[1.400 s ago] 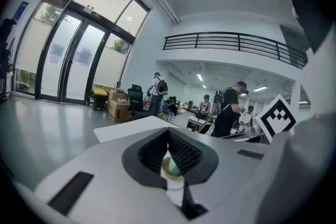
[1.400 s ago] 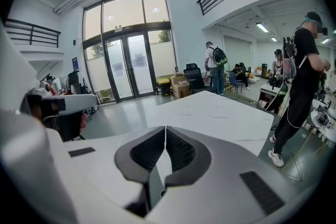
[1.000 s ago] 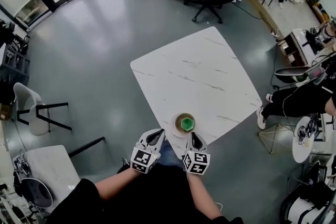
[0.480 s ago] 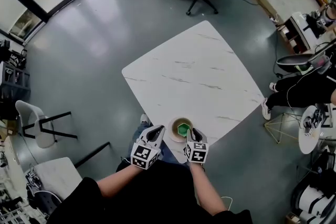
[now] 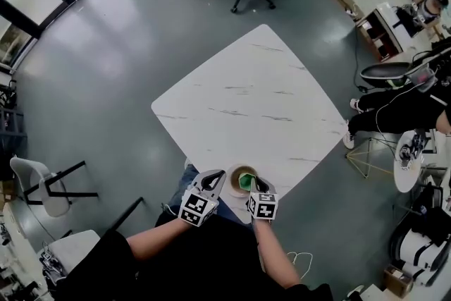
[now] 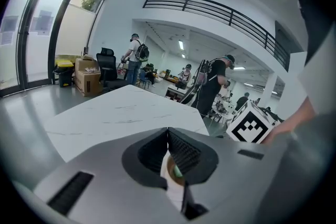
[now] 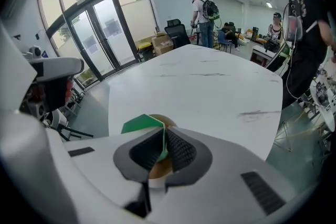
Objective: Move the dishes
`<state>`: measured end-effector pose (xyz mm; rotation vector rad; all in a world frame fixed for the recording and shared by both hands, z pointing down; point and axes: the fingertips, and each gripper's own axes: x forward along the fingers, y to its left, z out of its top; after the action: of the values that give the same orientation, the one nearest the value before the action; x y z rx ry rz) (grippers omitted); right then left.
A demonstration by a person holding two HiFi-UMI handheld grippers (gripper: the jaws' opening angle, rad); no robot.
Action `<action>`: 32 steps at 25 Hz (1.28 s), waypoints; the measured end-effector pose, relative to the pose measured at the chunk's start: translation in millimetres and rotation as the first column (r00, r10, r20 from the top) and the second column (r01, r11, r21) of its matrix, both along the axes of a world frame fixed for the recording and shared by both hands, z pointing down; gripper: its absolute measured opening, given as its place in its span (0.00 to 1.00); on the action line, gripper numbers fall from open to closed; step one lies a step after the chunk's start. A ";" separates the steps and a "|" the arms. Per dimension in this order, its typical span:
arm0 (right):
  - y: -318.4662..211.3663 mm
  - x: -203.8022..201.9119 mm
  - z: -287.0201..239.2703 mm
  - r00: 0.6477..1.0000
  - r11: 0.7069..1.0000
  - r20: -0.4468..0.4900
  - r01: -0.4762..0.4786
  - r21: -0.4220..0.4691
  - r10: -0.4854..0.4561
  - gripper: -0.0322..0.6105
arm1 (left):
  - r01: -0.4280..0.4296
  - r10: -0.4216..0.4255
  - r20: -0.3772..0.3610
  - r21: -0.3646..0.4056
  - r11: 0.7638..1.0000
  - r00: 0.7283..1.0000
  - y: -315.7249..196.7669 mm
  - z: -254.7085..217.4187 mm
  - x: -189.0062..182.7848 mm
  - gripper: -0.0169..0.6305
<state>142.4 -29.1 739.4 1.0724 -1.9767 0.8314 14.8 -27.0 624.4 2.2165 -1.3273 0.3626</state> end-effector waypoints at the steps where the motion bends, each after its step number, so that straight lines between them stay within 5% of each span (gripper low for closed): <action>1: -2.4 0.3 -1.4 1.000 1.000 0.000 -0.006 -0.003 0.006 0.10 | -0.008 0.008 -0.003 -0.002 1.000 1.000 -2.5 1.0 -1.4 0.05; 16: -67.1 -35.0 -69.9 0.995 0.996 0.079 -0.071 0.047 0.067 0.09 | -0.019 0.020 -0.058 0.027 0.999 0.998 -47.2 -12.8 -47.3 0.05; 32: -173.4 -131.1 -26.6 0.994 0.992 0.057 -0.093 0.081 0.089 0.09 | 0.001 0.001 -0.062 0.028 1.000 0.998 -93.4 -3.2 -118.4 0.05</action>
<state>11.4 -202.5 712.8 1.2083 -2.0350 0.8389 -103.6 -120.4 621.2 2.2327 -1.3066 0.2740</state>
